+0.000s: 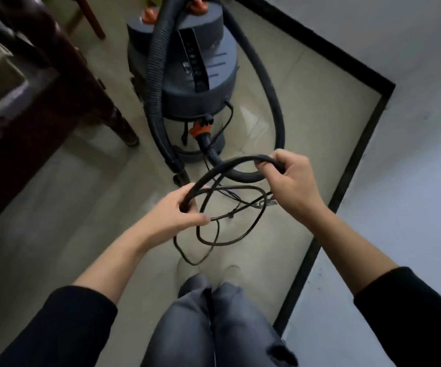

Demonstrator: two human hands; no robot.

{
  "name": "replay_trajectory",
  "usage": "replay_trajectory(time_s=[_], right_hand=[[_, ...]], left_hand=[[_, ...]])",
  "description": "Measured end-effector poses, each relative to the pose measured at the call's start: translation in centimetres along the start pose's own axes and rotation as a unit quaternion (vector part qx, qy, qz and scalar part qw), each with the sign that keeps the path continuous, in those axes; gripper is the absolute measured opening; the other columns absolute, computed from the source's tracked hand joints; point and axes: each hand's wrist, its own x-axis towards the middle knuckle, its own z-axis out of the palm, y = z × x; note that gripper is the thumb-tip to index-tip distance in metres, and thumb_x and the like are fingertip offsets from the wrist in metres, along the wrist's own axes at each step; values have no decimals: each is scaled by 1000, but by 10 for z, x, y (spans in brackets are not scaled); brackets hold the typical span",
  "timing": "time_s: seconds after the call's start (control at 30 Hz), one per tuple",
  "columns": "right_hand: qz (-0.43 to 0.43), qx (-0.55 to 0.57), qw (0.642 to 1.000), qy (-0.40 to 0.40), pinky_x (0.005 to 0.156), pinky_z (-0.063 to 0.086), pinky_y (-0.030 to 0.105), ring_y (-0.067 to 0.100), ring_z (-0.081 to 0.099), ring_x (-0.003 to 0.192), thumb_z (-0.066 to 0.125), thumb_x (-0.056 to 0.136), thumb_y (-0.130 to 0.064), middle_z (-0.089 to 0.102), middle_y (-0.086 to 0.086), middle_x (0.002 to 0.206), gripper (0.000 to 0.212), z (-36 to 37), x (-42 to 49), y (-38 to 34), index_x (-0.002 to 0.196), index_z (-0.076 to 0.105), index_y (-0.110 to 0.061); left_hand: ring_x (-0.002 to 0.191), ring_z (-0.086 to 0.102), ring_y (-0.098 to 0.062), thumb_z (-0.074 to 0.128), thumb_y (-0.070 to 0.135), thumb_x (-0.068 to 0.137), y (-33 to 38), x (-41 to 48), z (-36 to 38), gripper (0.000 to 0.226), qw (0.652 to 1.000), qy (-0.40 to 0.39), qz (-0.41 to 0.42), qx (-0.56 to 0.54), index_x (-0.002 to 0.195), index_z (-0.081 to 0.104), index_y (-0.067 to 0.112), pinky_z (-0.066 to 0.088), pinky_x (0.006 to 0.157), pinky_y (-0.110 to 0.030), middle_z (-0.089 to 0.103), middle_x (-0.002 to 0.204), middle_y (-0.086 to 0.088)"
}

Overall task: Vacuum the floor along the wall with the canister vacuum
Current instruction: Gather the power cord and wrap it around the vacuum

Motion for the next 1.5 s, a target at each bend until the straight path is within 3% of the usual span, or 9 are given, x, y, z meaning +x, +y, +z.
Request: replay_trajectory(time_s=[0.17,0.3,0.57,0.8,0.93,1.07,1.27,1.37,1.5], right_hand=[[-58,12,998,-26,51,34,31,10,39,53,66,90,-19,45,7,56,30,-34,-5,-73,70,58,2],[-42,57,997,-29,53,41,33,16,45,54,65,92,-20,48,8,58,30,-43,-7,-87,72,56,1],[25,59,998,-8,67,45,28,11,56,69,70,89,-29,66,13,75,22,-38,-10,-65,83,69,-8],[92,-54,991,-80,79,50,34,22,66,87,53,98,-37,71,5,85,25,-36,-18,-35,84,68,-21],[115,-91,989,-17,66,56,40,23,62,60,42,102,-35,63,7,63,37,-59,-13,-63,81,61,-10],[118,117,986,25,38,43,27,12,37,43,40,104,-29,37,-1,53,33,-94,-11,-134,83,55,-8],[127,494,855,-94,33,22,16,4,20,37,40,104,-27,23,-8,48,33,-111,-18,-219,76,48,-12],[109,630,763,-98,33,25,17,6,22,36,36,105,-26,25,-5,46,37,-107,-16,-251,73,45,-10],[87,689,716,-71,32,26,18,8,22,32,33,106,-25,25,-4,44,41,-99,-13,-282,70,42,-9]], left_hand=[[78,66,-15,69,56,81,59,-34,-17,43,992,110,45,37,87,69,13,53,82,-38,68,83,-6],[47,51,-3,63,19,92,115,-52,-29,16,962,235,135,-41,77,66,18,55,60,-28,52,48,11],[62,60,-31,71,10,85,211,-80,-48,15,924,206,317,53,87,72,-4,49,57,-38,67,73,-21],[40,40,0,66,7,87,247,-93,-69,5,905,259,334,-55,82,66,7,31,43,-15,48,45,17],[38,36,-2,65,14,90,240,-96,-82,16,902,293,309,-70,74,62,12,30,41,-18,44,44,16],[38,30,-7,60,22,95,218,-92,-92,32,917,296,241,-112,64,51,18,26,39,-19,38,45,10],[42,45,-13,51,30,99,184,-76,-58,36,965,193,168,-60,74,62,6,34,43,-25,52,50,-3],[81,69,-20,50,41,96,169,-68,-30,37,983,110,144,-35,103,71,11,54,76,-32,74,90,-7],[101,48,-22,49,56,92,164,-61,-3,42,985,38,136,-100,124,64,33,41,83,-33,62,111,-1]])
